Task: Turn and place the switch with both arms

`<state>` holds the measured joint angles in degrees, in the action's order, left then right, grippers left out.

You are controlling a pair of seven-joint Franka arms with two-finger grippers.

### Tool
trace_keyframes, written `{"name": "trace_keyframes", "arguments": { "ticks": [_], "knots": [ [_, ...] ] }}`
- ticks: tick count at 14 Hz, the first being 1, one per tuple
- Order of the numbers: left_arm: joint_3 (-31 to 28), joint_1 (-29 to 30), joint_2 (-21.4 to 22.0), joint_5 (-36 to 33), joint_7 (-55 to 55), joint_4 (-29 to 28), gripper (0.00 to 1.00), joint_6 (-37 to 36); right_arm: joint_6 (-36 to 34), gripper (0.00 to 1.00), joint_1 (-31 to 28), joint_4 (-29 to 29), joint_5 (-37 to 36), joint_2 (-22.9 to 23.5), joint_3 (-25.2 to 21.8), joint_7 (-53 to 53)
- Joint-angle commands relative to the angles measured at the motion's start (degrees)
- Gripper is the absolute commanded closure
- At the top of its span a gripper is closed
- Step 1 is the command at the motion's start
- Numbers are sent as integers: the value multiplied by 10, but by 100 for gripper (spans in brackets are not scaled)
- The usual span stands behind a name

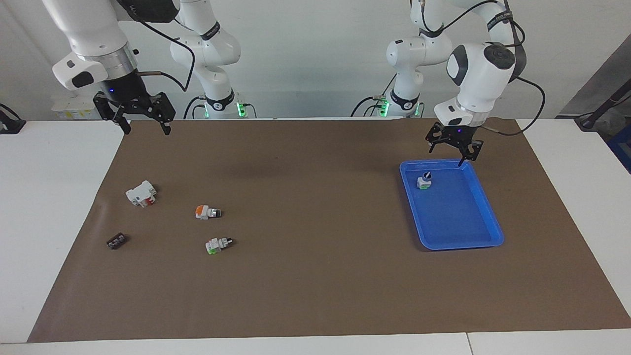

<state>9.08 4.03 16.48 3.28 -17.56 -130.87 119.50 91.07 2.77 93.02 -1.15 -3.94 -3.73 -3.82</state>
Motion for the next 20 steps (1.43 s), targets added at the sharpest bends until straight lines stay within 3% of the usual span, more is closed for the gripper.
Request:
{"name": "trace_keyframes", "arguments": {
  "ticks": [1, 7, 9, 12, 16, 20],
  "knots": [
    [-15, -16, -24, -12, 91, 67, 0, -33, 9, 0, 11, 25, 1, -16, -6, -14],
    [-121, -109, -158, -11, 91, 389, 0, -276, -12, 0, 13, 16, -6, -12, 4, -9],
    [-127, -117, -179, -13, 92, 449, 0, -337, -19, 0, 14, 9, -3, -11, 5, -13],
    [-127, -109, -169, -17, 93, 469, 0, -366, -25, 0, 14, 5, -10, -10, 6, -14],
    [-125, -107, -135, -26, 98, 442, 0, -397, -22, 0, 25, 7, -20, -10, 7, -16],
    [-122, -105, -128, -29, 142, 429, 0, -388, -22, 0, 23, 8, -9, -11, 7, -26]
  ]
}}
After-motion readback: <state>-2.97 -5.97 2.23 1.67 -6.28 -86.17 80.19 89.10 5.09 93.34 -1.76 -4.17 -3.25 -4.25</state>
